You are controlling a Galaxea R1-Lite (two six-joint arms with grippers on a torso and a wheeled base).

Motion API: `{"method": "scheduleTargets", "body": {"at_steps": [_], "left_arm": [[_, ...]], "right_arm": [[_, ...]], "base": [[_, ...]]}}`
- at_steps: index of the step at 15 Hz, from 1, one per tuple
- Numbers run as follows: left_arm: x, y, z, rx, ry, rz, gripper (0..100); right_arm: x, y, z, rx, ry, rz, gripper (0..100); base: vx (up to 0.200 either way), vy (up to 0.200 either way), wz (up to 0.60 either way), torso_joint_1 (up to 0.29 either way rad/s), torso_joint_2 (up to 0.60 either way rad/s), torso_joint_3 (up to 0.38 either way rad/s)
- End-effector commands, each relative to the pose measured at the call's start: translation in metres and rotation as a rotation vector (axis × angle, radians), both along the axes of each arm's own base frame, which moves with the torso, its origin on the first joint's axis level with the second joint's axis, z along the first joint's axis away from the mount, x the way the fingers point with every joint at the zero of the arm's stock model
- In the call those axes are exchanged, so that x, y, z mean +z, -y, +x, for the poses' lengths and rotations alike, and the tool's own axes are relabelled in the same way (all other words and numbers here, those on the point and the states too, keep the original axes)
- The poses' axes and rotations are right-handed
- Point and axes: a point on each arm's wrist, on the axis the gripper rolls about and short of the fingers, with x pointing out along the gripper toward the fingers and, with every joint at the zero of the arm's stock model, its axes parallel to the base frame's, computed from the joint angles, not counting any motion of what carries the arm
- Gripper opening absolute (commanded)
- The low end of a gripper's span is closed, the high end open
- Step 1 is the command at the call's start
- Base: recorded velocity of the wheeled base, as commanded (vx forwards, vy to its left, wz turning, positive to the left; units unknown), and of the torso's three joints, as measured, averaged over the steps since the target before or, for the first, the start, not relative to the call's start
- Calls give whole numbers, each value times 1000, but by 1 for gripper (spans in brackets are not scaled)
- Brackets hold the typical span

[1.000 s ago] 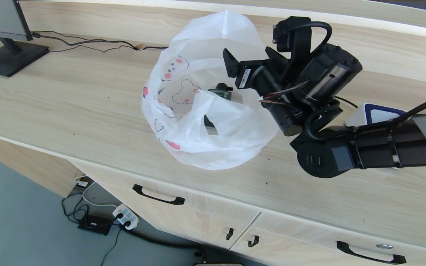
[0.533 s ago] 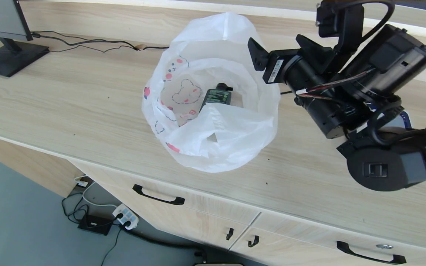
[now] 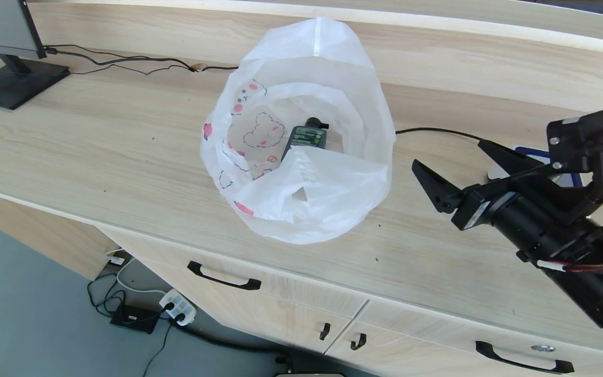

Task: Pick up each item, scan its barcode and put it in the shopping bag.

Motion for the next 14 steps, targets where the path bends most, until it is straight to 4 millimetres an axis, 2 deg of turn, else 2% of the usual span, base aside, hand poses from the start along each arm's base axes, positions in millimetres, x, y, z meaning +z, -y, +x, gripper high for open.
{"method": "scheduleTargets", "body": {"at_steps": [1, 3, 6, 10, 12, 14], "left_arm": [[0, 0, 0, 0, 1, 0, 100], [0, 0, 0, 0, -1, 0, 100], [0, 0, 0, 0, 1, 0, 100], [0, 0, 0, 0, 1, 0, 100], [0, 0, 0, 0, 1, 0, 100], [0, 0, 0, 0, 1, 0, 100]], "right_arm": [[6, 10, -14, -3, 24, 16, 100], [4, 10, -15, -2, 19, 12, 100], [2, 10, -14, 2, 9, 14, 100], [2, 9, -14, 12, 9, 5, 100], [-4, 6, -12, 15, 9, -60, 100], [-3, 5, -15, 23, 13, -52, 100]], "base": [[0, 0, 0, 0, 0, 0], [0, 0, 0, 0, 0, 0], [0, 0, -600, 2, -2, 6], [0, 0, -600, -90, 194, 79], [0, 0, 0, -112, 202, 100], [0, 0, 0, 0, 0, 0]]}}
